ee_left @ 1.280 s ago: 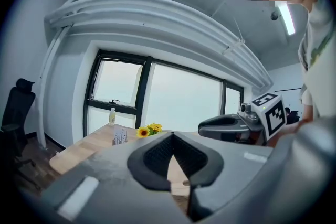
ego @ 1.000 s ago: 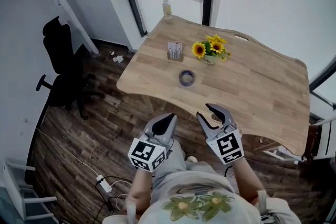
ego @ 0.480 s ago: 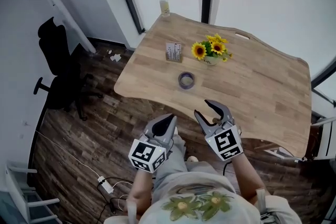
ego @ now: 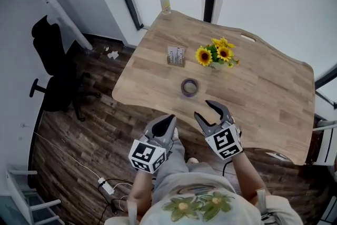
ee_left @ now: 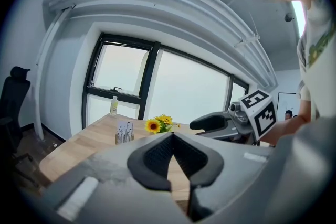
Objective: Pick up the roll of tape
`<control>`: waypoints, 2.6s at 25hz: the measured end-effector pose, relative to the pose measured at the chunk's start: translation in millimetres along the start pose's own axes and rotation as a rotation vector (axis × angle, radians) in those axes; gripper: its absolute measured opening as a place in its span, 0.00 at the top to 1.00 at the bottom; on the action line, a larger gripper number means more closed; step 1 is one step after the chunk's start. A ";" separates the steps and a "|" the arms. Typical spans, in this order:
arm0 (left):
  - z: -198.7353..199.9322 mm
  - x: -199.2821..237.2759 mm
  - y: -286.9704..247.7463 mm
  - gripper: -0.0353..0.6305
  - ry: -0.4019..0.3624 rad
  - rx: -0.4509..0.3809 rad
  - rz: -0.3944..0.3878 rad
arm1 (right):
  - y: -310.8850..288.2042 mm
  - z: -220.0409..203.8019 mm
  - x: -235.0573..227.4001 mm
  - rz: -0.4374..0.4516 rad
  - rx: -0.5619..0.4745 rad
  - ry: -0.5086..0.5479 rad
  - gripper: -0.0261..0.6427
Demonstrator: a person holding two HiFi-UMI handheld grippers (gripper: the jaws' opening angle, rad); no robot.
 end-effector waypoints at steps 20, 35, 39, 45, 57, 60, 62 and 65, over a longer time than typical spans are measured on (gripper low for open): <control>10.4 99.6 -55.4 0.94 0.056 0.058 -0.022 | -117.5 -21.5 -22.3 0.097 0.242 0.042 0.65; 14.3 152.4 -97.0 0.94 0.058 0.104 -0.122 | -176.5 -59.9 -22.1 0.118 0.441 0.094 0.65; 12.6 166.3 -104.7 0.94 0.058 0.111 -0.141 | -191.3 -74.5 -19.8 0.116 0.521 0.137 0.65; 13.0 188.3 -116.0 0.94 0.057 0.118 -0.162 | -210.0 -90.3 -20.6 0.112 0.608 0.155 0.64; 4.2 207.8 -139.0 0.94 0.059 0.138 -0.231 | -234.1 -108.6 -15.7 0.111 0.707 0.174 0.70; 1.8 209.2 -141.7 0.94 0.063 0.143 -0.241 | -236.4 -112.1 -14.2 0.110 0.723 0.175 0.71; 0.4 209.8 -143.2 0.94 0.064 0.146 -0.248 | -237.3 -114.1 -13.2 0.113 0.735 0.185 0.72; -2.1 211.7 -144.7 0.94 0.063 0.150 -0.252 | -239.7 -117.2 -11.3 0.115 0.745 0.200 0.74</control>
Point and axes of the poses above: the fingertips, and each gripper's own axes: y backward along the fingers, x to its left, z out of its top, the point moved 8 cm from there along y, backward along the fingers, and after that the axes turned 3 degrees about -y, right-handed, at the moved point
